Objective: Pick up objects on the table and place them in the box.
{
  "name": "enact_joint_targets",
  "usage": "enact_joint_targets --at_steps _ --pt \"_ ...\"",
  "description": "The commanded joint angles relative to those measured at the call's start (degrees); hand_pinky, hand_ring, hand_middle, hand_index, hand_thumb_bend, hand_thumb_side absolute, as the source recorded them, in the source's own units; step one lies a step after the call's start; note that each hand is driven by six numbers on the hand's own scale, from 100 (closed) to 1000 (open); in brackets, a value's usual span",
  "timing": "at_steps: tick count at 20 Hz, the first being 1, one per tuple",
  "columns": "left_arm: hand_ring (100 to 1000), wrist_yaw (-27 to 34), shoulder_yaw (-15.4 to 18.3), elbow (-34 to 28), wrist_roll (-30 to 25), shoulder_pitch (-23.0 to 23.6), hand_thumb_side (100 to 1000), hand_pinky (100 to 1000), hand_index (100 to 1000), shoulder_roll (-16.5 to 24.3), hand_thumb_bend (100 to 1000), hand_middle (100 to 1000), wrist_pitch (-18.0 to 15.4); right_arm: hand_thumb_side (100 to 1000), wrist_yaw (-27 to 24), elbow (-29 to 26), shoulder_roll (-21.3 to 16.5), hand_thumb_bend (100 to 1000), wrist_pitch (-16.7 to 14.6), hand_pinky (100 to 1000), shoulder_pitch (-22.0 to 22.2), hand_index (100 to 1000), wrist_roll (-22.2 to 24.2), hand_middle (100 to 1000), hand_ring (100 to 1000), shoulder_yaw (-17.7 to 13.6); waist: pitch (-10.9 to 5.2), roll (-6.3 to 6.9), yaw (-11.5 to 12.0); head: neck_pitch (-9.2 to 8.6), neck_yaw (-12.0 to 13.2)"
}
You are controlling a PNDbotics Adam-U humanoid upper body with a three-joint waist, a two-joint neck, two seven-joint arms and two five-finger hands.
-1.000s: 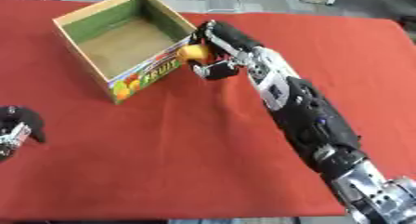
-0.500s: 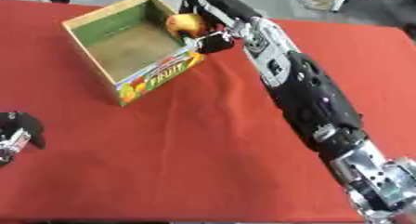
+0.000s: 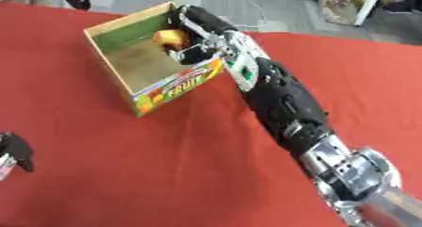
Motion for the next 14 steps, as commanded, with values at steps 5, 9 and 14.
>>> enact_joint_targets --at_steps 5,9,14 --pt "475 0.5 -1.1 -1.2 -1.3 -1.3 372 513 512 -0.1 164 490 0.0 205 6.6 5.3 0.3 100 -0.3 606 -2.9 775 -2.2 680 705 -2.2 -0.27 0.2 0.6 -1.5 -1.7" --pt "475 0.4 -1.2 -1.3 -1.6 -1.4 373 513 512 -0.1 165 490 0.2 437 7.4 5.6 0.5 210 -1.0 742 -2.8 843 -1.4 793 805 -2.3 -0.06 0.11 0.3 -1.53 -1.5" --pt "475 0.4 -1.2 -1.3 -1.6 -1.4 374 514 513 -0.2 163 491 0.2 538 7.3 4.5 0.5 276 -1.4 812 -2.6 879 -2.1 852 858 -2.2 -0.03 0.11 -0.2 -1.38 -1.5"
